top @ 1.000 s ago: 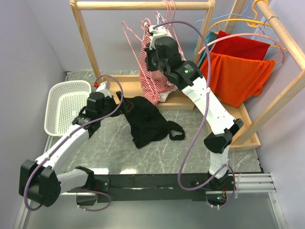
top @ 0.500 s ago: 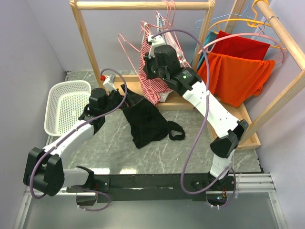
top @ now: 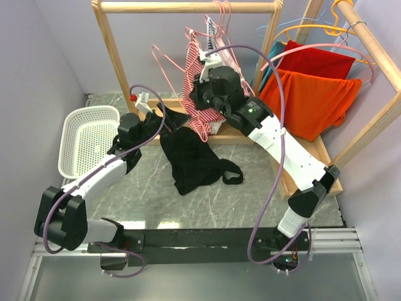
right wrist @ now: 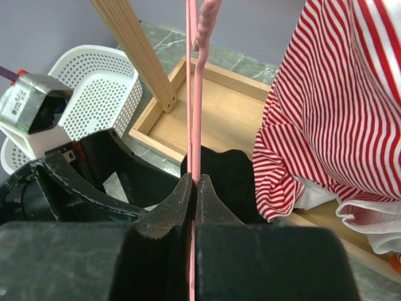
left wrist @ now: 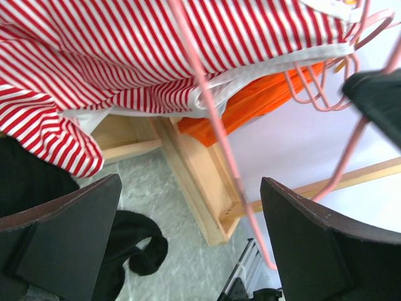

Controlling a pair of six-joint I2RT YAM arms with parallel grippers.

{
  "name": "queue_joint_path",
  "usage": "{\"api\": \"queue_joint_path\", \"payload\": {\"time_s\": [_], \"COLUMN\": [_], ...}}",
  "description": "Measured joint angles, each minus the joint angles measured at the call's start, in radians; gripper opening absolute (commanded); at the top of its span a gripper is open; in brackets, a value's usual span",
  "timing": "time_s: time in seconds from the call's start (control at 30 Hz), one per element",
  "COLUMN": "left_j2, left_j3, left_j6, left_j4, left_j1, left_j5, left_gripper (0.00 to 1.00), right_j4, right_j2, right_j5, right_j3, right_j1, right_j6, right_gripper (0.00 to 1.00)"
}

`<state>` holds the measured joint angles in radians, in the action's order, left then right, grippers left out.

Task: Remove the tank top from the hanger
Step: Place the hanger at the clothesline.

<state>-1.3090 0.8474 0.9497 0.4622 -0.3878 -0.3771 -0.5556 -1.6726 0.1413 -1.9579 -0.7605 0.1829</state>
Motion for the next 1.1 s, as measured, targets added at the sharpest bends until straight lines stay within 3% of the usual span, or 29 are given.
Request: {"api": "queue_joint_path", "payload": {"time_s": [0.1, 0.2, 0.23, 0.3, 0.33, 0.43, 0.5, 0.7, 0.8, 0.87, 1.0, 1.1], "left_j2": [-0.008, -0.022, -0.027, -0.041, -0.047, -0.066, -0.079, -0.097, -0.097, -0.097, -0.104, -0.109], "left_j3": [0.0, 0.009, 0.014, 0.023, 0.024, 0.035, 0.042, 0.08, 0.087, 0.09, 0.09, 0.09], "left_j6": [0.022, 0.04, 0.042, 0.06, 0.067, 0.08, 0.093, 0.119, 0.124, 0.126, 0.134, 0.144], "left_j4": [0.03, 0.035, 0.036, 0.043, 0.049, 0.046, 0.042, 0.027, 0.026, 0.022, 0.009, 0.0], "left_j1": [-0.002, -0.004, -0.004, -0.005, -0.005, -0.006, -0.006, -0.006, -0.006, -0.006, -0.008, -0.008], "left_j5": [0.0, 0.001, 0.001, 0.003, 0.005, 0.012, 0.018, 0.033, 0.031, 0.03, 0.031, 0.031], "left_gripper": [0.99, 0.81, 0.62, 0.44, 0.3, 0.1, 0.01, 0.01, 0.01, 0.01, 0.01, 0.01], "right_j4": [0.016, 0.021, 0.024, 0.031, 0.034, 0.041, 0.048, 0.062, 0.074, 0.092, 0.11, 0.125], "right_j2": [0.006, 0.006, 0.006, 0.008, 0.01, 0.022, 0.033, 0.066, 0.077, 0.086, 0.108, 0.132], "right_j5": [0.001, 0.003, 0.003, 0.003, 0.003, 0.003, 0.003, 0.0, -0.004, -0.005, -0.016, -0.015], "right_j3": [0.031, 0.058, 0.068, 0.085, 0.095, 0.121, 0.133, 0.167, 0.18, 0.201, 0.244, 0.279], "right_j1": [-0.005, -0.007, -0.008, -0.01, -0.011, -0.015, -0.017, -0.024, -0.024, -0.024, -0.027, -0.029], "right_j6": [0.004, 0.007, 0.01, 0.011, 0.013, 0.018, 0.022, 0.032, 0.033, 0.036, 0.046, 0.05], "right_gripper": [0.0, 0.0, 0.0, 0.0, 0.0, 0.0, 0.0, 0.02, 0.12, 0.25, 0.38, 0.4]}}
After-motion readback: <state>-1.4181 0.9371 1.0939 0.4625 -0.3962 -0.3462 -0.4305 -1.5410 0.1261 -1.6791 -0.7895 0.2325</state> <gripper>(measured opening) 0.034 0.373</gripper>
